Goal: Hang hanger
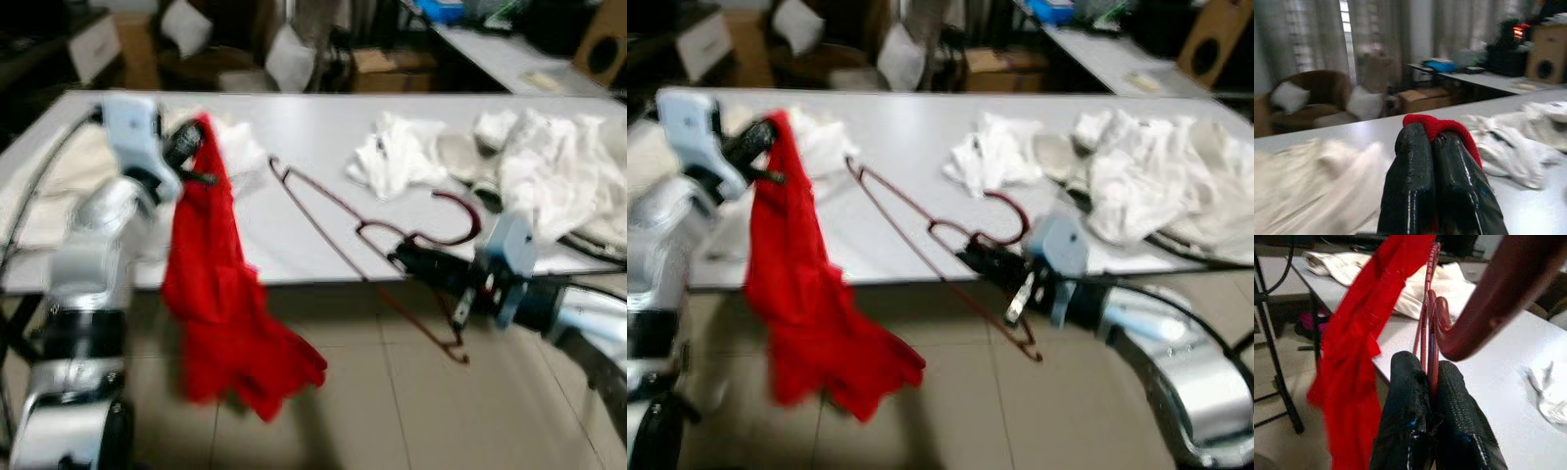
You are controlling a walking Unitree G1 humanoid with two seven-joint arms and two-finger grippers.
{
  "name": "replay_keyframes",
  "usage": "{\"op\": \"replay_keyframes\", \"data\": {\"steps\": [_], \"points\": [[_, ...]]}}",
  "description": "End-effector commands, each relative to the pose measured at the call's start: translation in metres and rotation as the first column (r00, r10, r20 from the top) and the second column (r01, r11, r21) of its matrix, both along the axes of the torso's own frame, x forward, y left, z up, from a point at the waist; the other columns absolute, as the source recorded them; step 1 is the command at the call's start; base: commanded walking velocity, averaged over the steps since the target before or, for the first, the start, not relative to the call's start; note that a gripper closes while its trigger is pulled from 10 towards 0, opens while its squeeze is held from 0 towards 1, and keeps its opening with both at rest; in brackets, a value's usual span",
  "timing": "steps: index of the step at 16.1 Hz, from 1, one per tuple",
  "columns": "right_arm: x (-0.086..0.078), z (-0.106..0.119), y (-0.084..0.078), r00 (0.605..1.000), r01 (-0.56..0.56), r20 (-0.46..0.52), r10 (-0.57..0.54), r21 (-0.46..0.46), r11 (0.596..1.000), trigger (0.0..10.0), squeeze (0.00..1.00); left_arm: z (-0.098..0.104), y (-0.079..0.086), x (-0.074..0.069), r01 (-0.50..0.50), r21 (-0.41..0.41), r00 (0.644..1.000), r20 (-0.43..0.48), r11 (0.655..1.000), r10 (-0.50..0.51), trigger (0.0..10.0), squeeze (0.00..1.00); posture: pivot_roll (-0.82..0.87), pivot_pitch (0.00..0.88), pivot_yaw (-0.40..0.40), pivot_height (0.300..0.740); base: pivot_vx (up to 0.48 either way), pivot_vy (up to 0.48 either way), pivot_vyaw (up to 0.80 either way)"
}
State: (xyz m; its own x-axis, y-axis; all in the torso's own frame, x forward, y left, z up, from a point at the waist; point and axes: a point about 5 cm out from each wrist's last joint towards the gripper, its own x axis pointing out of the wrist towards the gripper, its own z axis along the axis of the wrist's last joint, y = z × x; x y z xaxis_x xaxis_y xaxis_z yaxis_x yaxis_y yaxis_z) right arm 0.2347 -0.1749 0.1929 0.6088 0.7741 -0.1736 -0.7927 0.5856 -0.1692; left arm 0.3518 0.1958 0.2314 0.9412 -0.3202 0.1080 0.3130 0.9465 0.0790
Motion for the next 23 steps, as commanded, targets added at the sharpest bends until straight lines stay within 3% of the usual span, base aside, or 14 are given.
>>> {"op": "replay_keyframes", "data": {"steps": [1,7,8,10,12,14,17,19,23], "points": [[0.000,0.004,0.007,0.999,-0.032,0.009,0.032,0.019,0.999,10.0,0.00,0.013,0.007,0.000,-0.009,0.021,0.999,0.046,1.000,0.008,10.0,0.00,-0.05,0.000,0.004,0.740,0.352,0.000,0.80],[-0.012,0.007,0.003,0.990,-0.134,-0.048,0.135,0.033,0.990,10.0,0.00,0.028,0.014,0.012,0.002,0.061,0.998,0.068,0.998,-0.006,10.0,0.00,-0.05,0.000,0.013,0.740,0.351,0.000,0.13],[-0.020,0.009,0.004,0.973,-0.210,-0.089,0.214,0.053,0.976,10.0,0.00,0.031,0.013,0.013,0.010,0.070,0.997,0.078,0.998,-0.016,10.0,0.00,-0.05,0.000,0.012,0.740,0.349,0.000,0.00],[-0.026,0.010,0.006,0.955,-0.265,-0.121,0.272,0.066,0.962,10.0,0.00,0.034,0.011,0.015,0.029,0.074,0.996,0.082,0.997,-0.035,10.0,0.00,-0.04,0.000,0.007,0.740,0.354,0.000,0.00],[-0.024,0.011,-0.002,0.959,-0.254,-0.123,0.254,0.014,0.967,10.0,0.00,0.032,0.009,0.020,0.041,0.100,0.997,0.066,0.994,-0.048,10.0,0.00,-0.03,0.000,0.003,0.740,0.349,0.000,0.00],[-0.022,0.019,-0.009,0.963,-0.240,-0.112,0.244,0.041,0.970,10.0,0.00,0.022,0.007,0.023,0.050,0.168,0.998,0.031,0.985,-0.056,10.0,0.00,-0.04,0.000,0.009,0.740,0.349,0.000,0.00],[-0.028,0.020,-0.005,0.942,-0.299,-0.141,0.305,0.065,0.952,10.0,0.00,0.029,-0.009,0.024,0.112,0.135,0.992,0.050,0.985,-0.119,10.0,0.00,-0.04,0.000,0.009,0.740,0.329,0.000,0.00],[-0.024,0.008,0.005,0.936,-0.308,-0.174,0.306,0.013,0.951,10.0,0.00,0.055,-0.036,0.021,0.241,0.048,0.963,0.116,0.969,-0.245,10.0,0.00,-0.04,0.000,0.008,0.740,0.133,0.000,0.00],[-0.010,0.005,0.018,0.947,-0.293,-0.145,0.287,-0.017,0.956,10.0,0.00,0.090,-0.064,0.008,0.400,-0.026,0.896,0.222,0.916,-0.385,10.0,0.00,-0.03,0.000,0.003,0.740,0.000,0.000,0.00]]}}
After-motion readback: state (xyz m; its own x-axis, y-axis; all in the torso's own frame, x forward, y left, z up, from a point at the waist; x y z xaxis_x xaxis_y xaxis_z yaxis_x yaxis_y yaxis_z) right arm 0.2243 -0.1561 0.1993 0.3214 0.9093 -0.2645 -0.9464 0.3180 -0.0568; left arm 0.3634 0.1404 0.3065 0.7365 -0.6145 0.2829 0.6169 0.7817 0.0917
